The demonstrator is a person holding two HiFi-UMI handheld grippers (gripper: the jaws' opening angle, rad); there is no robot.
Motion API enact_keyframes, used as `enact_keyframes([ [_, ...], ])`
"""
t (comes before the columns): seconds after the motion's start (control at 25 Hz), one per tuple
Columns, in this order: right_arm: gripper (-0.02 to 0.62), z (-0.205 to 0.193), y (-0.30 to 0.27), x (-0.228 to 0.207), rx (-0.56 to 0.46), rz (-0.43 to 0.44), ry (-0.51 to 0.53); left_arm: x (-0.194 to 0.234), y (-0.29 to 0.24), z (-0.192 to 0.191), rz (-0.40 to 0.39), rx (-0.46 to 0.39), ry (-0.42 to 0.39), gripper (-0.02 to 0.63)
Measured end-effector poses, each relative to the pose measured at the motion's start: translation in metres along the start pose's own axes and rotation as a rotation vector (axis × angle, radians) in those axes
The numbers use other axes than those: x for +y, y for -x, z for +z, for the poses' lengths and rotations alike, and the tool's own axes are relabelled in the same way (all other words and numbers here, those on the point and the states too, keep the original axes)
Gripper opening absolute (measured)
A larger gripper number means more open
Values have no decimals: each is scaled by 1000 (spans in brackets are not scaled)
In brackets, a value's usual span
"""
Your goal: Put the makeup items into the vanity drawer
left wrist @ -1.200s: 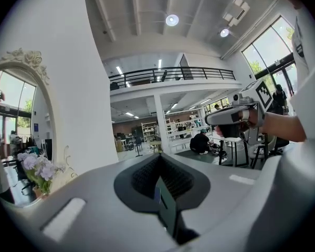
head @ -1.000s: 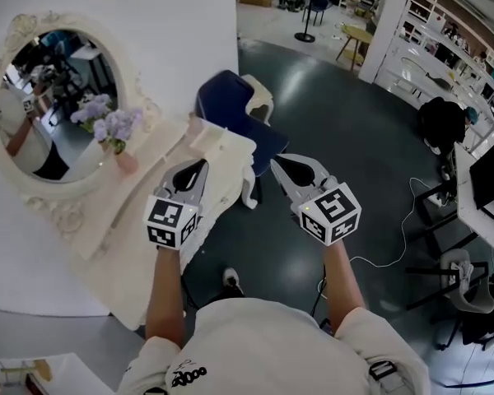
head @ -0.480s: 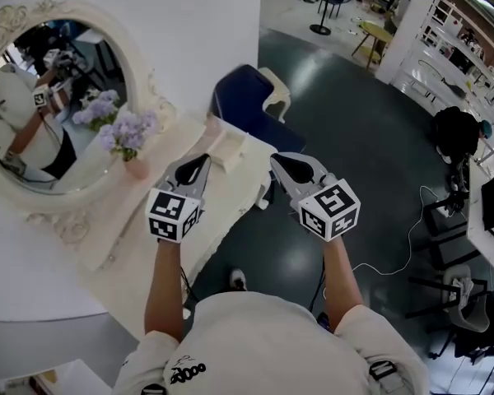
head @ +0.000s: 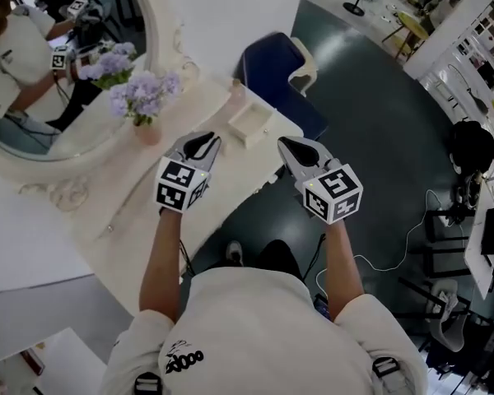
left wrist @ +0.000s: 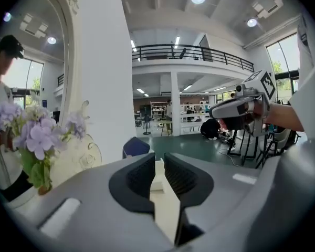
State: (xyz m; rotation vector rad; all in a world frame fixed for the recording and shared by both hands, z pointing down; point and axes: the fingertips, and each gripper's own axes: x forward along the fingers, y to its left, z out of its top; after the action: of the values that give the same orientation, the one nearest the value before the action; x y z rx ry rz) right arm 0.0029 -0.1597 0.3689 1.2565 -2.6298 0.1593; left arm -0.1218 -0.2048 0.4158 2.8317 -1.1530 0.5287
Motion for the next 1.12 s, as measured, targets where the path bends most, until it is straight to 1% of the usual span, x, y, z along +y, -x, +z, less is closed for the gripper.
enact_keyframes([
  [0.08,3,-9,-16,-1,11,25,-14,6,-10,-21,-1,42,27,86],
  [0.28,3,-43,-49,-10,104,62,21,12,-42,-77,1,149,102,141],
  [0.48,3,-68,-75,-30,151,86,-2,20,-78,-126,-4,239,180,192],
  [0.64,5,-85,-87,-47,192,103,-10,22,-105,-157,2,295,237,210],
  [0.76,5,-92,-97,-63,206,112,-23,23,-123,-175,2,345,263,212],
  [0.84,5,-95,-103,-70,218,126,-25,23,-132,-186,9,383,270,210],
  [1.0,4,-97,-111,-86,232,148,-20,23,-149,-210,60,470,214,193],
  [1.12,4,-99,-119,-97,241,158,-17,22,-156,-221,71,506,204,190],
])
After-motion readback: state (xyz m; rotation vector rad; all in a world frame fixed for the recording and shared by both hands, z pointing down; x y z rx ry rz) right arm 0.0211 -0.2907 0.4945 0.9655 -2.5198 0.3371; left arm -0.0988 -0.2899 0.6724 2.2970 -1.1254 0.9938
